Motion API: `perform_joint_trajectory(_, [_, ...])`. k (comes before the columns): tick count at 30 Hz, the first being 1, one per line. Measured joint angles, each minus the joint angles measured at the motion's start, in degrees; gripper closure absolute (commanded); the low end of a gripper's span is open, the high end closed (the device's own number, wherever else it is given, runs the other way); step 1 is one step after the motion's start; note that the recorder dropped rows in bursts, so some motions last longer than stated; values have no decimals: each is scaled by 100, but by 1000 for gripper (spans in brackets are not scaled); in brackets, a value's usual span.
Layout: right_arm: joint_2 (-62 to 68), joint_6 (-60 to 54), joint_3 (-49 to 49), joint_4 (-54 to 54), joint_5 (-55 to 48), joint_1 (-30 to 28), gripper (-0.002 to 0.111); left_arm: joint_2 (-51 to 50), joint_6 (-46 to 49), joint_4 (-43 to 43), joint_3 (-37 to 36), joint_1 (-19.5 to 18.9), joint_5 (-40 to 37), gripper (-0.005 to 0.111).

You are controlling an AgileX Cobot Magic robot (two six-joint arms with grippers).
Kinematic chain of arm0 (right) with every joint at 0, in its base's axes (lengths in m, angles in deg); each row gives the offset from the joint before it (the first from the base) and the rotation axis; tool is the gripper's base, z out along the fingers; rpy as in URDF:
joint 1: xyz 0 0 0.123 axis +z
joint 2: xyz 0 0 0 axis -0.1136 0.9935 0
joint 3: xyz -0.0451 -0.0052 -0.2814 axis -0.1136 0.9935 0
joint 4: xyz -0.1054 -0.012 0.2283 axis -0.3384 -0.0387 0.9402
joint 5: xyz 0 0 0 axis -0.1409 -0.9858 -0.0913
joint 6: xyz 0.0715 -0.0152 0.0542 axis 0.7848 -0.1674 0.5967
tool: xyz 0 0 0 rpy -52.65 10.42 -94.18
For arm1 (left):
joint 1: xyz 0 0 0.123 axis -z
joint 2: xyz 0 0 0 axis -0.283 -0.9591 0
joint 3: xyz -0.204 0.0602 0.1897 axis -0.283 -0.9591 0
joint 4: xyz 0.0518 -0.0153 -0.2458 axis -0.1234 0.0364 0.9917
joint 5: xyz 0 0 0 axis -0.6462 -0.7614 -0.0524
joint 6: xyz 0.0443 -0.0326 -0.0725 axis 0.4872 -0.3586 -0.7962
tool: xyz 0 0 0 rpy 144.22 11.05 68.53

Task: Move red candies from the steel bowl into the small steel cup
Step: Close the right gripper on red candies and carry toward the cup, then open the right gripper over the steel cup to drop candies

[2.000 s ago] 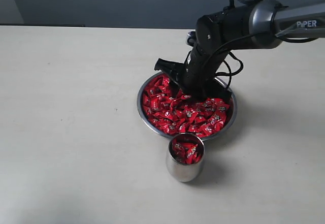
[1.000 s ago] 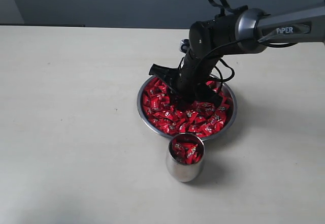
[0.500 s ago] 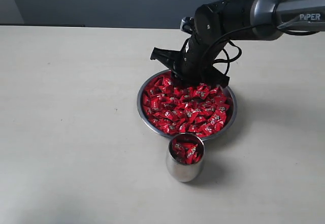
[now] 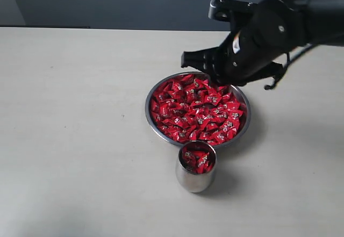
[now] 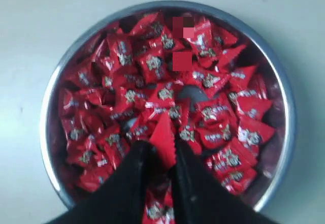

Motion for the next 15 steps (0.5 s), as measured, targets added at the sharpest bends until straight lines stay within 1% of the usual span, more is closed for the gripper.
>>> perform_joint_trajectory(4, [-902,-56,760,-342,-20,272,109,0,0,0,0,0,0,106])
perform_joint_trajectory(8, [-1462,-595,963,-282,-497,481,109,0,0,0,0,0,0,106])
perform_joint_trajectory(15, [-1401,-2716,965,1552,-789,508,109,0,0,0,0,0,0,106])
